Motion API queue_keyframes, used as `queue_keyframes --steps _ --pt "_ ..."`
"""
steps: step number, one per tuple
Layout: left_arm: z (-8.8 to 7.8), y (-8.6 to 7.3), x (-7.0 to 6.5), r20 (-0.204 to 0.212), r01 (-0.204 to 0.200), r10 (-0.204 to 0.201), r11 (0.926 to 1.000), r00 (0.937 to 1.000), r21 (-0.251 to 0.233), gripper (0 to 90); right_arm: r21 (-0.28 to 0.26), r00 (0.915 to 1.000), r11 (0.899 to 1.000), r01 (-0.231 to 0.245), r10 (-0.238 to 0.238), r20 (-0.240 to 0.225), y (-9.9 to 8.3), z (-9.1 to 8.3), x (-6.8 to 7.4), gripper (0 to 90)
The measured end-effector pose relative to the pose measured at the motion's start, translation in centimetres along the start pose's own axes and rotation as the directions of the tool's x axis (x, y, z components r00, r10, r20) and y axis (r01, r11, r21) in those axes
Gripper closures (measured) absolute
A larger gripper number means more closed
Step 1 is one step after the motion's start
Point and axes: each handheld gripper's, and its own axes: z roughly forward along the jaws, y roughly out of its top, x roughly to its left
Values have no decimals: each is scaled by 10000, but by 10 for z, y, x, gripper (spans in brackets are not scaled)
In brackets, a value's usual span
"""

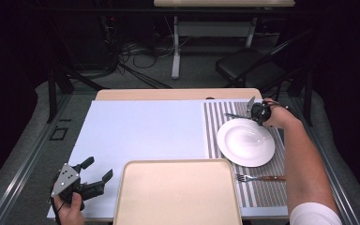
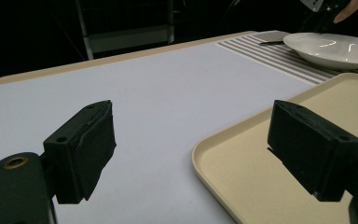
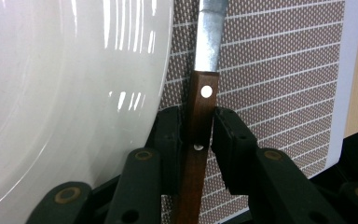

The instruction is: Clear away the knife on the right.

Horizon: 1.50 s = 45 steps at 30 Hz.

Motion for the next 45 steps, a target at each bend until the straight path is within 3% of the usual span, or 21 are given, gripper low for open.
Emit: queue_keyframes --steps 4,7,35,38,45 --pt "0 0 0 -15 24 -24 10000 10000 -11 151 10 10000 10000 -51 51 -73 0 0 1 760" --pt "0 0 0 -16 20 -20 10000 10000 -1 151 29 9997 9997 243 -243 -41 0 0 1 763" --pt "1 -1 1 -1 48 -48 10000 10000 -17 152 145 9994 9994 319 -321 126 0 -2 5 770" --pt "2 -1 1 -32 81 -81 9999 10000 -63 151 -239 9996 9995 183 -178 216 -1 1 6 769" --pt "1 -1 2 -36 93 -93 9999 10000 51 151 33 9992 9993 365 -366 171 -1 -2 5 770"
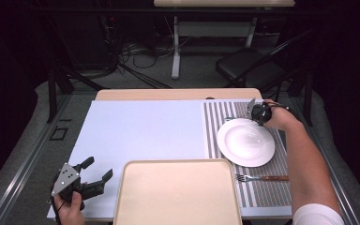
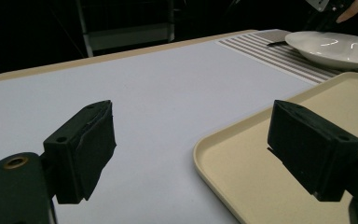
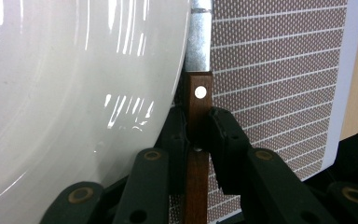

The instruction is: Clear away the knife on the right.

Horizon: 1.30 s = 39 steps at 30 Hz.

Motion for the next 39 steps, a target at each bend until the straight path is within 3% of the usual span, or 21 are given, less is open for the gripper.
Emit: queue_keyframes --steps 5,8,19,24,28,36,38,39 --pt "0 0 0 8 9 -9 10000 10000 13 152 -226 10000 9997 -77 78 55 0 -1 0 770" --pt "0 0 0 8 15 -15 10000 10000 14 152 -11 10000 10000 -63 63 -32 0 -4 -2 770" --pt "1 0 0 7 -3 3 10000 10000 25 152 -486 9993 9987 -176 192 323 -3 -8 -2 770" --pt "1 0 0 11 -3 3 10000 10000 25 151 -601 9973 9969 -516 546 499 -4 -13 -1 770" --pt "1 0 0 57 -16 16 10000 10000 23 151 -690 9970 9969 -367 412 650 -3 -18 -2 770" --pt "1 0 0 22 11 -11 10000 10000 8 151 -884 9919 9918 -922 993 796 0 -39 -1 769" --pt "1 1 -1 90 27 -26 10000 10000 -17 152 -622 9902 9915 -1140 1185 740 1 -46 0 770" --pt "1 1 -1 114 42 -42 10000 9999 -15 152 -943 9871 9873 -1281 1362 843 1 -46 2 770"
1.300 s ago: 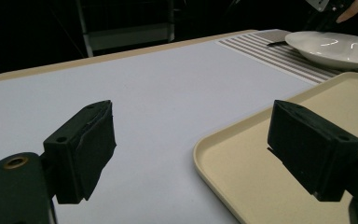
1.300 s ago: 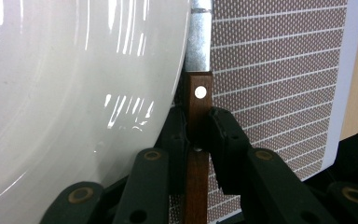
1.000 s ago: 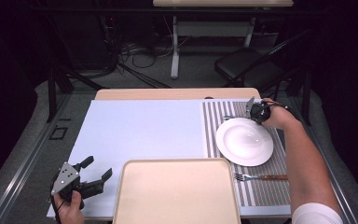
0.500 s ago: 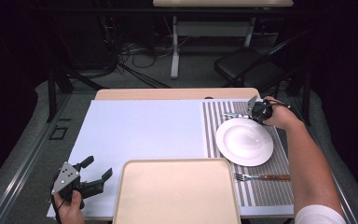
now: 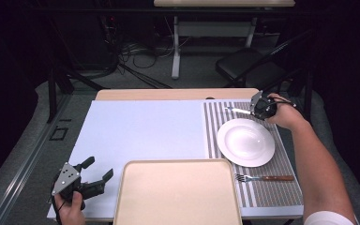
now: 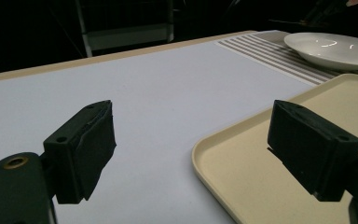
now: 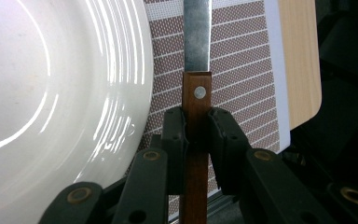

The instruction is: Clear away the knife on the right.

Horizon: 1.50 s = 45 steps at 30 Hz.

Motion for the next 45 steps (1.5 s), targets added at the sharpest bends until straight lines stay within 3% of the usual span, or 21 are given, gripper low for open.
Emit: queue_keyframes --steps 2,3,13,14,22,28,29,31,33,34,35,36,37,38,39,40,41,43,44,45 --pt "1 0 -1 52 -42 42 10000 10000 29 151 79 9994 9994 -337 337 52 0 -4 4 769" --pt "1 0 -1 129 -40 40 10000 9999 13 151 65 9999 9999 -96 96 83 1 -6 4 770" --pt "2 3 -5 313 -200 203 9998 9993 -100 151 186 9952 9952 -956 952 244 14 -29 19 770" --pt "2 3 -6 323 -219 222 9997 9992 -121 152 263 9922 9920 -1236 1232 186 16 -31 22 770" --pt "1 3 -9 641 -241 254 9995 9976 -206 151 548 9799 9784 -1995 1991 132 23 -41 32 770" --pt "0 4 -8 641 -105 126 9994 9979 -331 151 340 9550 9544 -2966 2966 42 25 -44 43 770" --pt "0 4 -8 637 -84 106 9993 9979 -359 151 417 9439 9430 -3303 3302 106 25 -44 45 770" --pt "0 5 -8 648 -68 92 9993 9979 -375 151 423 9295 9285 -3688 3686 130 24 -45 49 770" --pt "1 5 -8 686 -58 77 9996 9976 -291 151 500 9067 9055 -4214 4216 68 24 -46 53 770" --pt "1 5 -8 683 -22 43 9995 9977 -306 151 644 9002 8982 -4348 4354 41 24 -47 54 770" --pt "1 5 -8 731 -23 45 9996 9973 -299 151 566 8839 8825 -4669 4677 -5 24 -47 56 770" --pt "1 5 -8 782 -18 45 9994 9969 -344 151 554 8786 8773 -4768 4775 -7 24 -48 58 770" --pt "2 5 -8 873 13 19 9993 9962 -361 151 590 8657 8642 -4996 5005 0 25 -49 58 770" --pt "1 5 -7 923 -6 40 9993 9957 -369 152 658 8414 8402 -5383 5402 -140 26 -52 60 770" --pt "1 5 -7 1032 -40 76 9994 9946 -353 151 414 8329 8328 -5520 5531 -187 25 -52 60 770" --pt "1 5 -7 1066 -43 81 9993 9943 -361 151 595 8118 8114 -5815 5835 -226 26 -56 61 770" --pt "2 5 -7 1072 -4 46 9993 9942 -387 152 398 7911 7918 -6095 6107 -332 27 -56 63 770" --pt "2 5 -7 1161 45 2 9992 9932 -400 151 620 7673 7675 -6380 6404 -321 28 -59 66 770" --pt "2 5 -7 1197 41 5 9993 9928 -377 152 522 7430 7437 -6665 6683 -354 28 -59 69 770" --pt "2 6 -7 1231 49 2 9991 9924 -413 152 774 7405 7406 -6674 6711 -358 29 -61 69 770"
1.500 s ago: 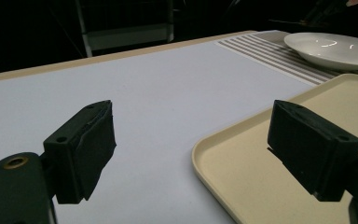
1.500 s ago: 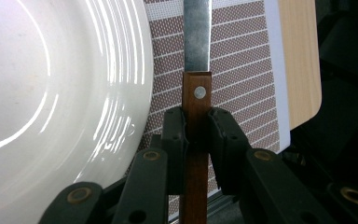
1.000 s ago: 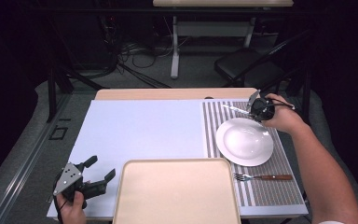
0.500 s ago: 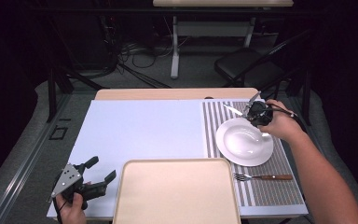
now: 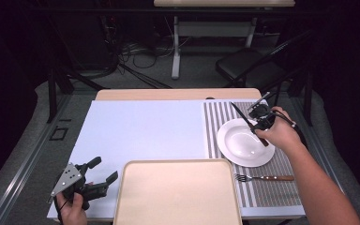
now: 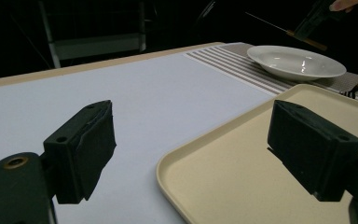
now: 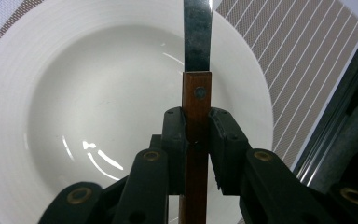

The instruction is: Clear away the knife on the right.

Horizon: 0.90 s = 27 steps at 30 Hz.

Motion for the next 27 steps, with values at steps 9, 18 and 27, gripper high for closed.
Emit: queue_keyframes --steps 9,18,27 --pt "1 1 -2 117 -70 70 10000 9999 -25 152 964 9715 9691 -2272 2324 -468 -9 -2 3 770" --pt "-1 1 -3 32 -164 164 9999 9999 30 151 860 9109 9181 -3869 3950 -1192 -23 -7 -6 770" --pt "1 1 -4 31 -218 218 9997 9998 97 151 499 8835 9020 -4287 4302 -1855 -41 -12 -2 770"
